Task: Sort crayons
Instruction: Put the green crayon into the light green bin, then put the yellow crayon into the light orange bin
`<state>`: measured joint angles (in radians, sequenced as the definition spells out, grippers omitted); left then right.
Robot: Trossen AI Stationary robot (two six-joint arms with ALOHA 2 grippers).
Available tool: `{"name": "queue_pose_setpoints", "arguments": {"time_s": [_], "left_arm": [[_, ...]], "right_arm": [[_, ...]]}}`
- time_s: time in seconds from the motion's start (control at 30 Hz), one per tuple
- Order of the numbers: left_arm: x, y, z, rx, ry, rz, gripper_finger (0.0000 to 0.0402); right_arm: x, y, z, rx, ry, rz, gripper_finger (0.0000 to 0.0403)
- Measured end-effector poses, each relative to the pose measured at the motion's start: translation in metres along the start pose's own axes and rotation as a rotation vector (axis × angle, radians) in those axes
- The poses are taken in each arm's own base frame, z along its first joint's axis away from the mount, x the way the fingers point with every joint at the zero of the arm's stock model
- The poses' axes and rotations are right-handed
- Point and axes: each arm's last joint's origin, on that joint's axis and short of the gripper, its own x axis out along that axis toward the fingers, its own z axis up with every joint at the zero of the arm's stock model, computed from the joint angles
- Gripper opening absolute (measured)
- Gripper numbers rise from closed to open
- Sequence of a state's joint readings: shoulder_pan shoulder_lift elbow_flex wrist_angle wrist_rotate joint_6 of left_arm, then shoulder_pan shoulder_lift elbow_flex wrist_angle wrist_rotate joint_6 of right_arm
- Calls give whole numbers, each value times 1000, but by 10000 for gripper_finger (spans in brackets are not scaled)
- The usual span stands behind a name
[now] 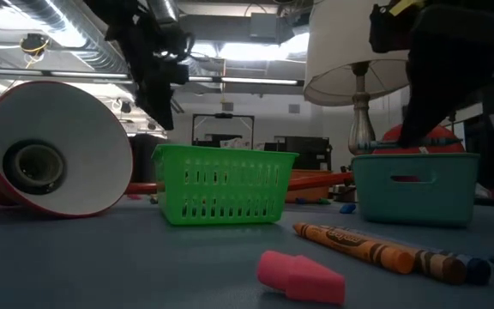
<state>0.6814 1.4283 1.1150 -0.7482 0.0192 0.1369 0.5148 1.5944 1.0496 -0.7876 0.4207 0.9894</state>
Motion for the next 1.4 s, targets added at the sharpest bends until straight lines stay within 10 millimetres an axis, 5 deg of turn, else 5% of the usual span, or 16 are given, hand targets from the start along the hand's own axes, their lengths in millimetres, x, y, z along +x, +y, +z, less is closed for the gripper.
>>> {"name": "queue_pose_setpoints", "arguments": {"time_s": [0.33,0.67,1.4], "left_arm": [[54,16,-1,-15,131,0,104],[95,18,-6,-19,216,-15,104],[120,18,-6,-32,215,-34,104]], "right_arm": [[0,0,0,15,2,2,128],[0,0,0,15,2,3,138],[0,1,0,14,1,4,138]]}}
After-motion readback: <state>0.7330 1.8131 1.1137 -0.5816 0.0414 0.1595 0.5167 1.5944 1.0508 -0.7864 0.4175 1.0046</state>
